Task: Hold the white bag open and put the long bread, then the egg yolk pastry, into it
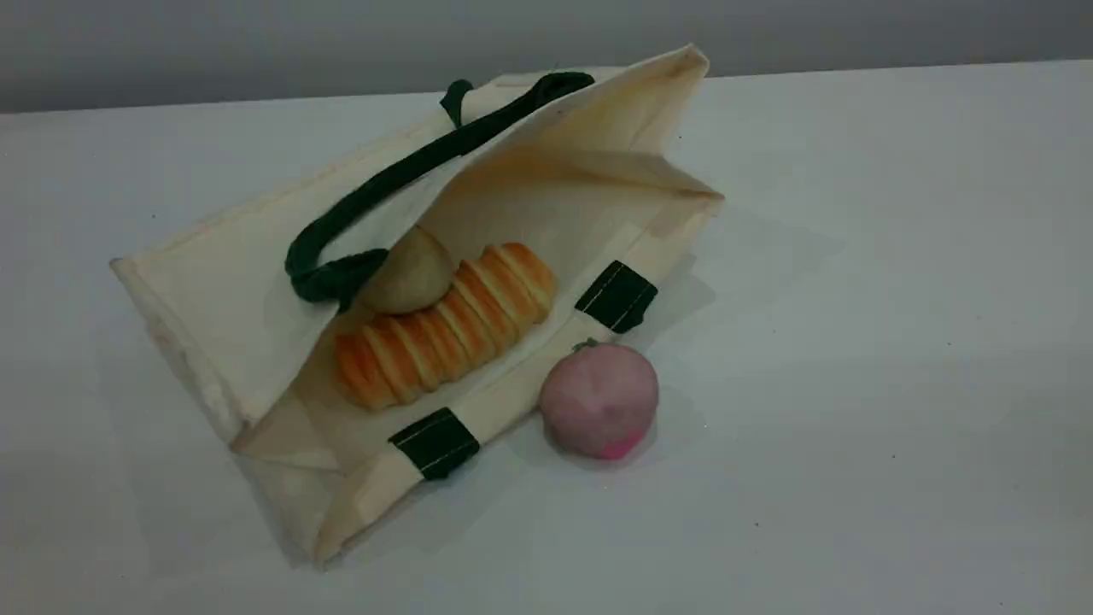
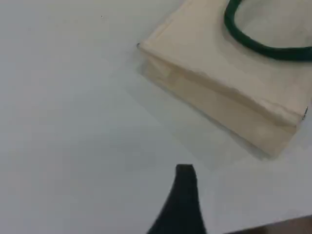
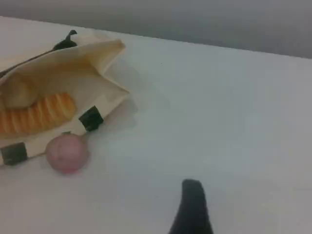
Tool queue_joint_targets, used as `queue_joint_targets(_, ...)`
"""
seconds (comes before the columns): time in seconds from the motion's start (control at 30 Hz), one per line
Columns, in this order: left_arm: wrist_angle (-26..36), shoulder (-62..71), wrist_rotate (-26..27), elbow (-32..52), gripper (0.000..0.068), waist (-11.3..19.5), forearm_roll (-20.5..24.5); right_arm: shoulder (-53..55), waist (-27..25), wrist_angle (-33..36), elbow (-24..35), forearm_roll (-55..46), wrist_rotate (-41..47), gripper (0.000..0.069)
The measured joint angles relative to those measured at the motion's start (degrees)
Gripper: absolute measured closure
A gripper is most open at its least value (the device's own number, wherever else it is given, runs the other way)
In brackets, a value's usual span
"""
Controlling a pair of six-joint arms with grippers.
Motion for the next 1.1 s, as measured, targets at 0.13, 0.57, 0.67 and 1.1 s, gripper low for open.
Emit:
queue_joint_targets(0.13,0.0,-0.52,0.0,0.0,0.0092,0.0,-0.05,0.0,-0.14,0.0,0.0,0.06,0.0,0.0191)
queue_joint_targets(0.57,0.11,-6.11,0.29,0.0,0.0092,13.82,-0.17,0.0,-13.1,0.0,0.0,0.3,0.0,0.0191)
queue_joint_targets(0.67,0.12,-7.41,0.29,0.0,0.0092,13.82,-0.12,0.0,-15.07,0.0,0.0,0.3,0.05,0.0191)
queue_joint_targets(1.1,0.06,-8.33,0.29,0.0,0.0092,13.75,-0.12,0.0,-16.31,0.0,0.0,0.24,0.0,0.0191)
